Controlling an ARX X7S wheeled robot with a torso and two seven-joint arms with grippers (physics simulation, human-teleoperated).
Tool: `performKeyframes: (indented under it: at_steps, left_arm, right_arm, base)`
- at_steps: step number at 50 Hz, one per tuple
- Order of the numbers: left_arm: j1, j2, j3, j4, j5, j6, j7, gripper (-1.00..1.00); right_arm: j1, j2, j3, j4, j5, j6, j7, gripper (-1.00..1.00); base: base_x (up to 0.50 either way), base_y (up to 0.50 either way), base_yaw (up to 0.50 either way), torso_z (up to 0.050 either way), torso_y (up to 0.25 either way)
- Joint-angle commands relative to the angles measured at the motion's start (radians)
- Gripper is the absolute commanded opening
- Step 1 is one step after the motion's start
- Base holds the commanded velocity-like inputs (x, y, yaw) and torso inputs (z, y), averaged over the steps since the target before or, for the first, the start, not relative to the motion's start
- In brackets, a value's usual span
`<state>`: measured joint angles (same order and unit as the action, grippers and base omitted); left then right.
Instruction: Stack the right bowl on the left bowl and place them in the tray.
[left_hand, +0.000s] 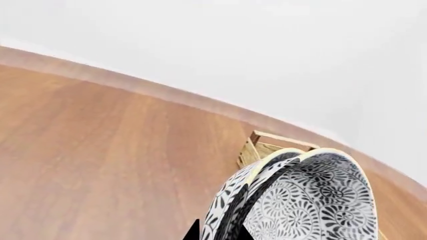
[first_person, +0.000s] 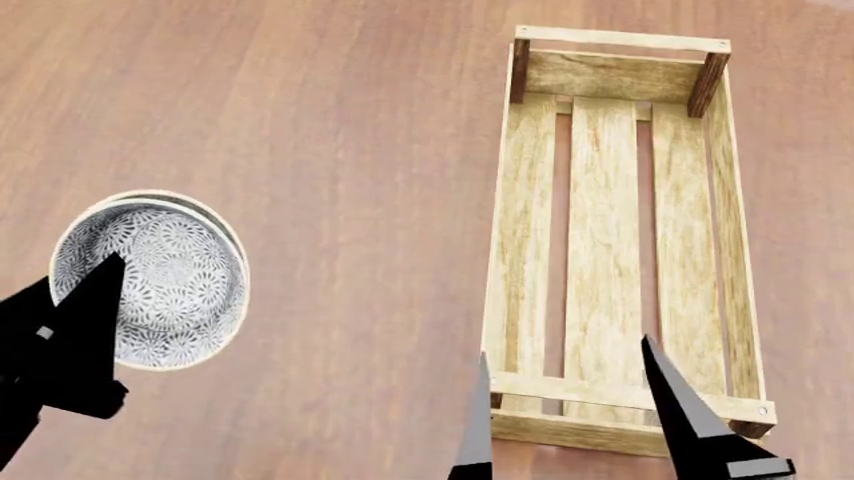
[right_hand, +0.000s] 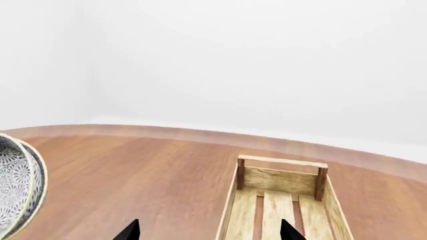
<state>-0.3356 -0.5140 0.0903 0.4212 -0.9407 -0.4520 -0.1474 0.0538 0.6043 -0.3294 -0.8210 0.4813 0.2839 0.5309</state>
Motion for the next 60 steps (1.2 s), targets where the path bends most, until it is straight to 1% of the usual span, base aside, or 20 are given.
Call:
performKeyframes:
  at_steps: [1,5,13,16,23,25,32,34,37,44,48,60]
  left_arm:
    - [-0.054,0.018,0.002,0.003,0.048,0.000,0.028,-1.00]
    - [-0.063,0.017,0.014,0.008,0.056,-0.005,0.025,-1.00]
    - [-0.073,0.013,0.038,0.039,0.088,-0.004,0.019,-1.00]
    - [-0.072,0.008,0.039,0.051,0.088,-0.007,0.015,-1.00]
    - [-0.081,0.005,0.056,0.079,0.097,-0.014,0.010,-1.00]
    - [-0.087,0.006,0.046,0.086,0.064,-0.025,0.007,-1.00]
    - [-0.093,0.002,0.054,0.100,0.062,-0.031,0.004,-1.00]
    - [-0.090,0.005,0.047,0.097,0.042,-0.029,0.010,-1.00]
    - [-0.091,0.005,0.046,0.101,0.032,-0.033,0.007,-1.00]
    - [-0.067,0.006,0.046,0.116,0.026,-0.017,0.021,-1.00]
    - [-0.044,0.006,0.058,0.117,0.041,0.009,0.059,-1.00]
    - [-0.035,-0.003,0.069,0.158,0.032,0.009,0.068,-1.00]
  right_arm:
    - [-0.042,0.040,0.082,-0.019,0.047,-0.119,-0.123,1.00]
    - [-0.034,0.070,0.062,-0.048,0.027,-0.134,-0.171,1.00]
    - [0.044,0.095,0.033,-0.108,0.075,-0.074,-0.198,1.00]
    - [0.061,0.085,0.020,-0.104,0.104,-0.069,-0.210,1.00]
    - [0.141,0.080,-0.035,-0.136,0.093,-0.001,-0.221,1.00]
    - [0.160,0.073,-0.047,-0.143,0.099,0.013,-0.223,1.00]
    - [0.198,0.049,-0.072,-0.129,0.105,0.020,-0.238,1.00]
    - [0.205,0.046,-0.078,-0.127,0.105,0.020,-0.242,1.00]
    - [0.196,0.037,-0.092,-0.084,0.077,-0.021,-0.278,1.00]
    - [0.218,0.033,-0.107,-0.098,0.086,0.000,-0.277,1.00]
    - [0.230,0.032,-0.114,-0.104,0.092,0.008,-0.280,1.00]
    - [0.282,0.003,-0.132,-0.063,0.110,0.021,-0.299,1.00]
  base:
    - [0.00,0.00,0.00,0.000,0.000]
    - [0.00,0.00,0.00,0.000,0.003]
    - [0.00,0.00,0.00,0.000,0.000]
    - [0.00,0.00,0.00,0.000,0.003]
    - [0.00,0.00,0.00,0.001,0.000]
    - [0.00,0.00,0.00,0.000,0.000]
    - [0.00,0.00,0.00,0.000,0.001]
    - [0.00,0.00,0.00,0.000,0.000]
    - [0.00,0.00,0.00,0.000,0.000]
    - [0.00,0.00,0.00,0.000,0.001]
    - [0.00,0.00,0.00,0.000,0.000]
    - [0.00,0.00,0.00,0.001,0.001]
